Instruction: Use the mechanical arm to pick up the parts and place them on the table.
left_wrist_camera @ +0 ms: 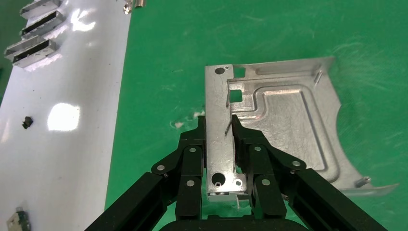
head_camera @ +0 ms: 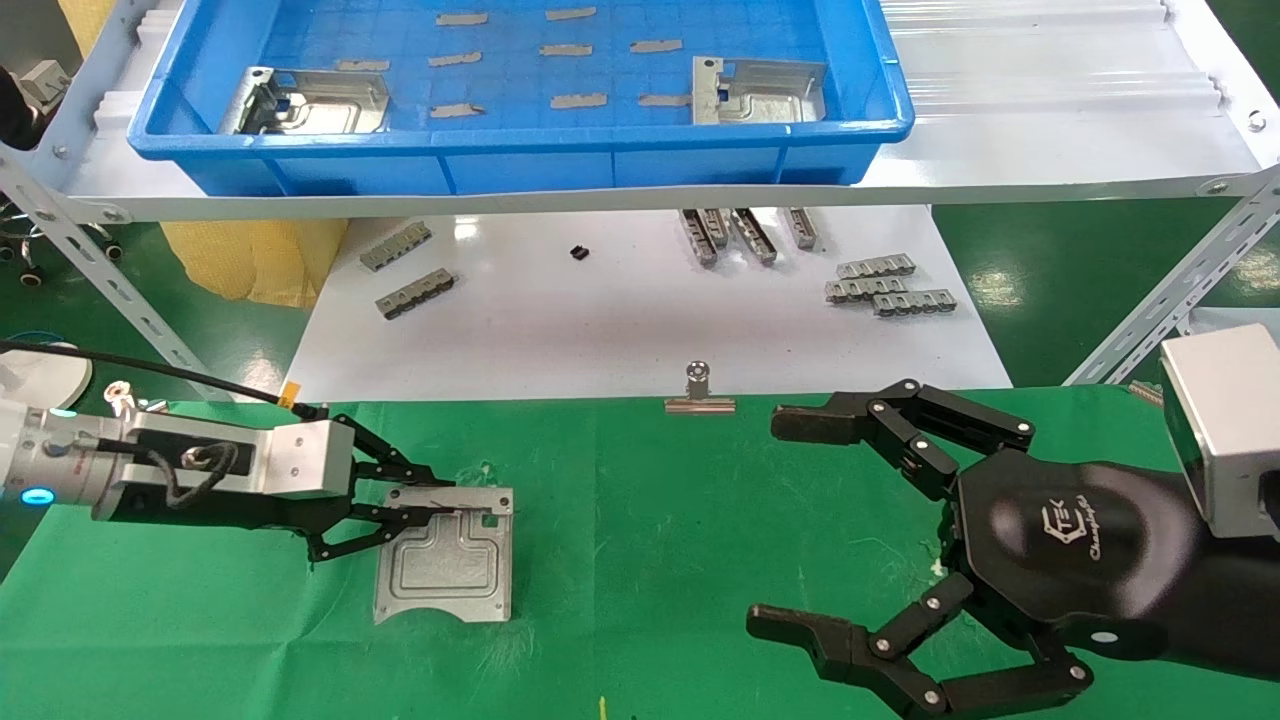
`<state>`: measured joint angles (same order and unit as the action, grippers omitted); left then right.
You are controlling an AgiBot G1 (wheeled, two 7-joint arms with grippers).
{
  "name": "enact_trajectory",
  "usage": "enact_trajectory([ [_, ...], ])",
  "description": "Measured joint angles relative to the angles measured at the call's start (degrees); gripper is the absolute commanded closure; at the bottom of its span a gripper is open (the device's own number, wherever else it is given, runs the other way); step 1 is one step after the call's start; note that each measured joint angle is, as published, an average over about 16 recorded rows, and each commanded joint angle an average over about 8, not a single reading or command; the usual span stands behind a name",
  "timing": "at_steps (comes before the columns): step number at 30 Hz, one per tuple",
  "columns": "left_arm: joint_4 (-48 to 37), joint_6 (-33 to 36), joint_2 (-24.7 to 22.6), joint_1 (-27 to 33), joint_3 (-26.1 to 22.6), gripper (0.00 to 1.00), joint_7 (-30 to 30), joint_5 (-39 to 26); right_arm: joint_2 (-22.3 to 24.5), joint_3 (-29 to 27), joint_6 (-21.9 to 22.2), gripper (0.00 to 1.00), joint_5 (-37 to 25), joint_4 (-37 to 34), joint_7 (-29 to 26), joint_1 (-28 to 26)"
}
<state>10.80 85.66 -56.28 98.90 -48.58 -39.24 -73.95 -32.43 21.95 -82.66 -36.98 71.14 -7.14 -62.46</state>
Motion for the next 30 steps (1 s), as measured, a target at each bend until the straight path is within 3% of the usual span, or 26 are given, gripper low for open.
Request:
enact_trajectory([
  [8, -4.3, 2.2, -0.6, 0.2, 1.0, 0.00, -0.6, 1.7, 0.0, 0.0, 0.0, 0.00, 0.0, 0.0, 0.0, 0.0],
  [19, -9.4, 5.5, 0.4, -1.9, 4.6, 0.00, 4.8, 7.6, 0.0, 0.0, 0.0, 0.00, 0.0, 0.0, 0.0, 0.0],
  [30, -8.7, 5.8, 1.3, -3.6, 6.2, 0.00, 7.0, 9.8, 0.0, 0.0, 0.0, 0.00, 0.0, 0.0, 0.0, 0.0],
])
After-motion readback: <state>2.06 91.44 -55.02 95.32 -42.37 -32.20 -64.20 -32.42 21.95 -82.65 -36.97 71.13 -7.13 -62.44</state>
